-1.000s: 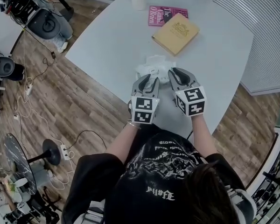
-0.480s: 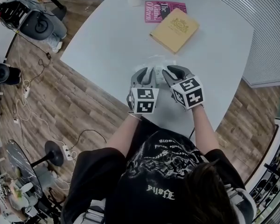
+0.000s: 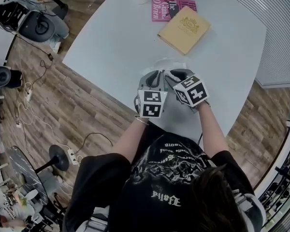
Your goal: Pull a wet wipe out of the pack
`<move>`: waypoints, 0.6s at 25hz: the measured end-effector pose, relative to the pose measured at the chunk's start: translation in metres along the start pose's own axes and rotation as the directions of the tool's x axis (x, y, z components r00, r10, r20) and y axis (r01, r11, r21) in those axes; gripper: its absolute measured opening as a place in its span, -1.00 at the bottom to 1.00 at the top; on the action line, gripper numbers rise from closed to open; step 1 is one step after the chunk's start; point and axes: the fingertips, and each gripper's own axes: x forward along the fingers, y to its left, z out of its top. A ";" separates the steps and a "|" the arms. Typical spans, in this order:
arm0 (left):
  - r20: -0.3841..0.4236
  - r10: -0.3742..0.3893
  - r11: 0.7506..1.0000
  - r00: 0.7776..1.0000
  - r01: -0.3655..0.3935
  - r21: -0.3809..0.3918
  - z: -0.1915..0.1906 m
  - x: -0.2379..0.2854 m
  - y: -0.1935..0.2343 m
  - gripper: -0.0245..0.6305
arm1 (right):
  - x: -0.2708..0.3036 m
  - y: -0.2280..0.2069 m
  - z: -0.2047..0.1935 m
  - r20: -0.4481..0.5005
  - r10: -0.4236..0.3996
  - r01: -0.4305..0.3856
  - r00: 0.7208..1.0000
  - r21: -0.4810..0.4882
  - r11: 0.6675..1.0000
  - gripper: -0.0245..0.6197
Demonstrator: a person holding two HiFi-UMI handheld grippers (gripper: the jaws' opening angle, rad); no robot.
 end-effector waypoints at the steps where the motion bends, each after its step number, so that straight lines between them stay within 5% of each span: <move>1: -0.005 -0.006 1.000 1.000 0.006 0.000 -0.001 0.002 0.000 -0.84 | 0.001 0.000 -0.001 -0.007 0.005 -0.005 1.000 0.002 1.000 -0.57; 9: 0.013 0.011 0.983 1.000 -0.009 -0.183 -0.006 0.007 0.013 -0.91 | 0.007 -0.009 -0.006 -0.012 0.028 -0.028 1.000 0.028 0.999 -0.58; 15: 0.000 0.058 0.978 0.998 -0.057 -0.199 -0.011 -0.006 0.022 -0.91 | 0.005 0.000 -0.005 -0.034 0.045 -0.044 0.998 0.009 0.999 -0.58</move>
